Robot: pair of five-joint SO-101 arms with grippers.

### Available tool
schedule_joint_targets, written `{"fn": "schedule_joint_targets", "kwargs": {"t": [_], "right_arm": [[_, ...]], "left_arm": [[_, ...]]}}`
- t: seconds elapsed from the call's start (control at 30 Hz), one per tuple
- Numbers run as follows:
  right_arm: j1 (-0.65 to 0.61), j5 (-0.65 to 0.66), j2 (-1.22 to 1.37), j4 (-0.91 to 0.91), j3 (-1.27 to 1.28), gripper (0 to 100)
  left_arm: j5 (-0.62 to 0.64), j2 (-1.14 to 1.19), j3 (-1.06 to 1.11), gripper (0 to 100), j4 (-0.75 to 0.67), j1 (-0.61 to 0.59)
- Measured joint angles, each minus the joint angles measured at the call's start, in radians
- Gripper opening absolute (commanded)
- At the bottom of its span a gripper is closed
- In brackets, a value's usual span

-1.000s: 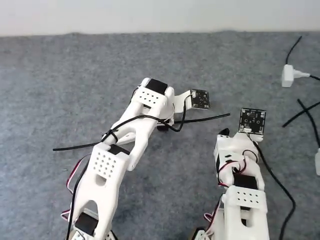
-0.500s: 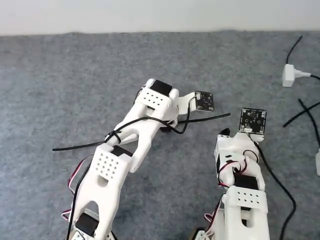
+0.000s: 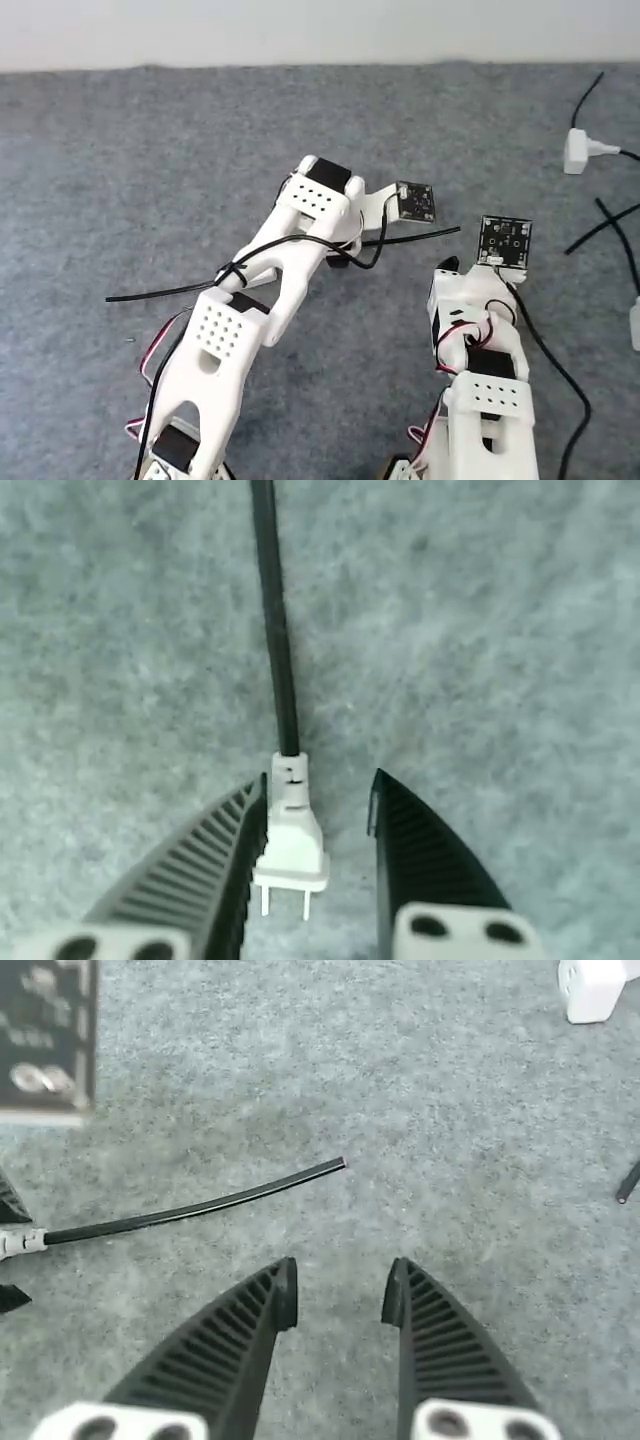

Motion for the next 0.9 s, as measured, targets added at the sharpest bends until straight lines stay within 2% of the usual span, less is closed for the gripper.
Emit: {"fn": "schedule_joint_targets", "kwargs": {"t": [0.73,0.8,0.9], "right_arm": [[-0.002,0.0,0.0,0.0,0.0,16.5],[0.0,0.0,0.0,0.0,0.0,16.5],[0.0,0.0,0.0,0.0,0.0,16.5]], "left_arm": [[-0.014,0.026,0.005,17,-0.02,0.011],[-0.017,0.029,0.003,14,-0.02,0.011],[-0.017,0.034,-0.002,1,-0.02,0.012]]}}
